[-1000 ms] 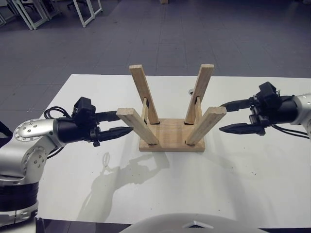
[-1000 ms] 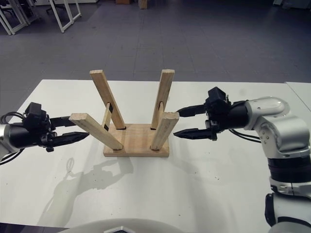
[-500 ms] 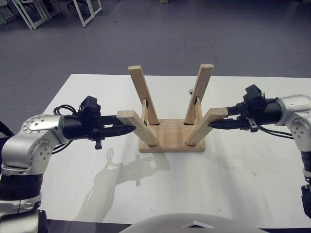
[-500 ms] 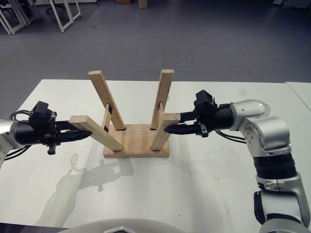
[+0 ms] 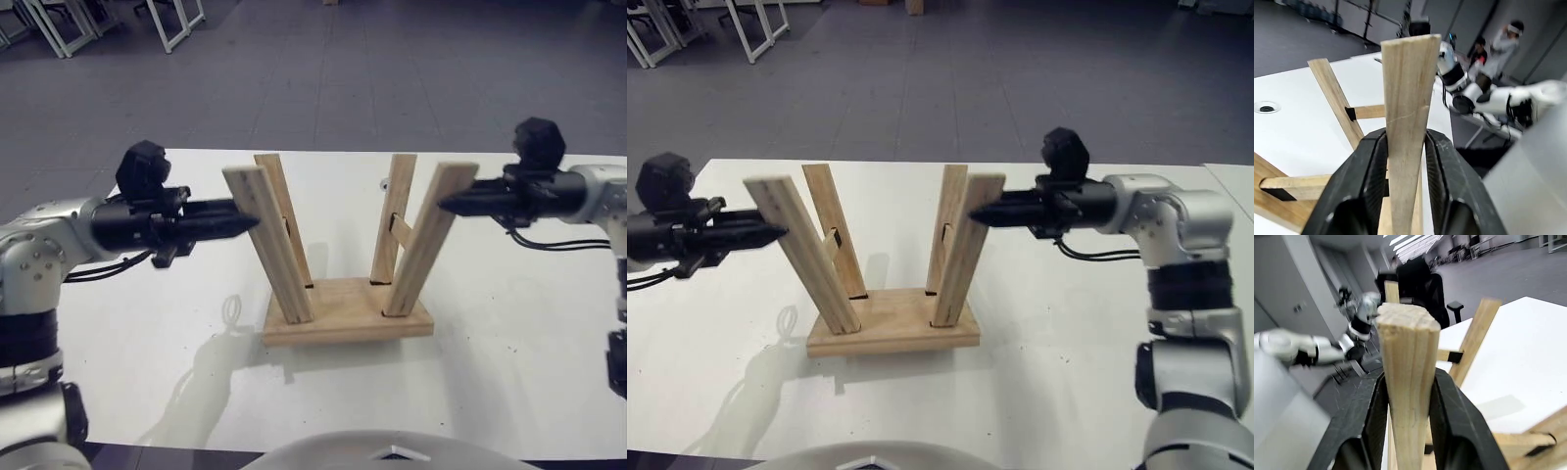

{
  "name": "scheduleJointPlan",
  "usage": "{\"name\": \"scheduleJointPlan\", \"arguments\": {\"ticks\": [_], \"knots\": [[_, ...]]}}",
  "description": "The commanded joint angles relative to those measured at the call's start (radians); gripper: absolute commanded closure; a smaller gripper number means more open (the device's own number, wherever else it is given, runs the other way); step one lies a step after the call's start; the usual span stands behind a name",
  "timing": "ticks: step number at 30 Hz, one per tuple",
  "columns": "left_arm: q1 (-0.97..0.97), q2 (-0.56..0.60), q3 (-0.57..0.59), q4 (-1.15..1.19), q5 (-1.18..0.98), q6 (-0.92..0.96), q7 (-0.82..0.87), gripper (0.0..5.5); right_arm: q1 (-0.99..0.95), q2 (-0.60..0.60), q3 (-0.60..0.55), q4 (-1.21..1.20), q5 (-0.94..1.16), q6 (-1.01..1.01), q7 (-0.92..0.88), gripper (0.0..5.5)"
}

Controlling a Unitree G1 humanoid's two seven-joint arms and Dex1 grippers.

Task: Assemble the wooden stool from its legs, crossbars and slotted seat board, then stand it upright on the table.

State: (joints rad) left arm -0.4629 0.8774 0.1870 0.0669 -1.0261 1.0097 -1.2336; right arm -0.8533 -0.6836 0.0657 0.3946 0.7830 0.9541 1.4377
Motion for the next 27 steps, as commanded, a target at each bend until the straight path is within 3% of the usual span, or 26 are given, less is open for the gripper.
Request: {"name": "scheduleJointPlan", "arguments": {"ticks": [1,4,7,13,16,20,23,27], "knots": [[-0.207,-0.187,-0.145,0.503,0.216,0.006,0.145,3.72,-0.198,0.236,0.039,0.605,-0.225,-0.075,-0.321,3.66],[-0.279,-0.212,-0.1,0.736,0.275,-0.046,0.227,3.29,-0.253,0.292,-0.014,0.75,-0.243,-0.139,-0.416,3.16],[-0.348,-0.193,0.007,0.937,0.284,-0.144,0.349,3.23,-0.28,0.283,-0.115,0.849,-0.225,-0.223,-0.575,2.63],[-0.335,-0.142,0.133,1.04,0.268,-0.084,0.325,3.23,-0.268,0.238,-0.253,0.908,-0.25,-0.301,-0.693,2.58],[-0.253,-0.127,0.088,0.911,0.316,-0.056,0.26,3.23,-0.249,0.218,-0.194,0.867,-0.346,-0.325,-0.586,2.58],[0.091,-0.122,0.015,0.391,0.451,-0.36,0.213,3.23,-0.156,0.179,-0.015,0.685,-0.533,-0.511,-0.391,2.58],[0.313,-0.142,0.045,0.08,0.483,-0.54,0.183,2.84,-0.056,0.126,0.057,0.516,-0.59,-0.6,-0.263,2.55],[0.445,-0.111,-0.01,-0.043,0.556,-0.696,0.105,2.23,0.053,0.067,0.119,0.35,-0.614,-0.666,-0.083,1.89]]}}
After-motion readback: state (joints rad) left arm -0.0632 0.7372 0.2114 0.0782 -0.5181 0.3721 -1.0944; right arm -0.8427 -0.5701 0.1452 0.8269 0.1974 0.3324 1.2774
